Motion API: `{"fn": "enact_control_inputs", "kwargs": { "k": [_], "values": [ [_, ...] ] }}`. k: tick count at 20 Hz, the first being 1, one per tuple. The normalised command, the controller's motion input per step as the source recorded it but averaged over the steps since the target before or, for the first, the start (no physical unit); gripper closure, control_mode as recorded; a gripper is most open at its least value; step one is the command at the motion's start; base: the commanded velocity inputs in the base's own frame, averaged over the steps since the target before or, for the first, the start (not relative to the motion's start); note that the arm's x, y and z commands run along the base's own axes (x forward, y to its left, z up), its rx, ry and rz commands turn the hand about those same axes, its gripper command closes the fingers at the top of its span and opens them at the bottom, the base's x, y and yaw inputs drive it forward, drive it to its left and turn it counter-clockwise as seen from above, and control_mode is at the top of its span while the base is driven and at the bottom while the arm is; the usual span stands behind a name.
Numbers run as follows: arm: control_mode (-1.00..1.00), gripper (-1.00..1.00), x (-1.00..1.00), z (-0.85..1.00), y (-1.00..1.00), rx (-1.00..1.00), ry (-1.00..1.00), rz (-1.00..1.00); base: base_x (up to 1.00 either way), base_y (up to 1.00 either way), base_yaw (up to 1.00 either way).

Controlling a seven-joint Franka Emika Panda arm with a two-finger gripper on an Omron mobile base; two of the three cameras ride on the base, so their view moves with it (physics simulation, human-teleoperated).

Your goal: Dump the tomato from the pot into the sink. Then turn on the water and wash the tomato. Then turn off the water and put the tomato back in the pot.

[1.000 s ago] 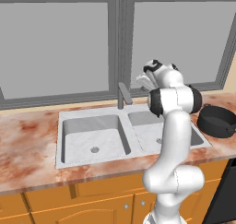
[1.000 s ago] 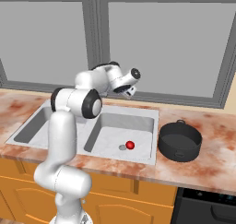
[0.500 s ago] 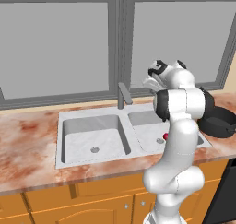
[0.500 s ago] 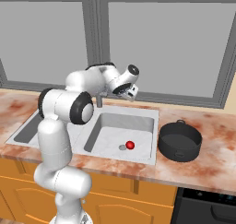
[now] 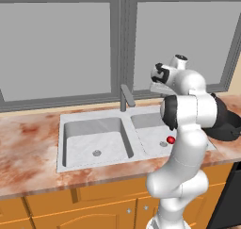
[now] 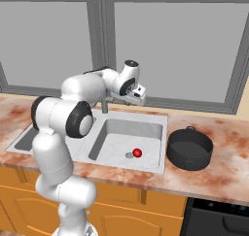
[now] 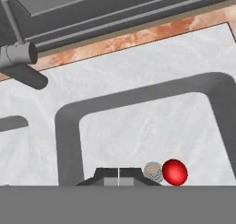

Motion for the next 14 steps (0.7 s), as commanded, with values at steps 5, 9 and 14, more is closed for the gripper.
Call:
{"fn": "enact_control_inputs", "kwargs": {
  "k": [5, 9, 14],
  "values": [
    [-1.00, 1.00, -0.25, 0.08, -0.12, -0.12, 0.07, 0.00, 0.00, 0.00, 0.00],
    [-1.00, 1.00, -0.08, 0.00, -0.25, 0.00, 0.00, 0.00, 0.00, 0.00, 0.00],
    [-1.00, 1.00, -0.20, -0.06, -0.18, 0.00, 0.00, 0.00, 0.00, 0.00, 0.00]
  ]
}}
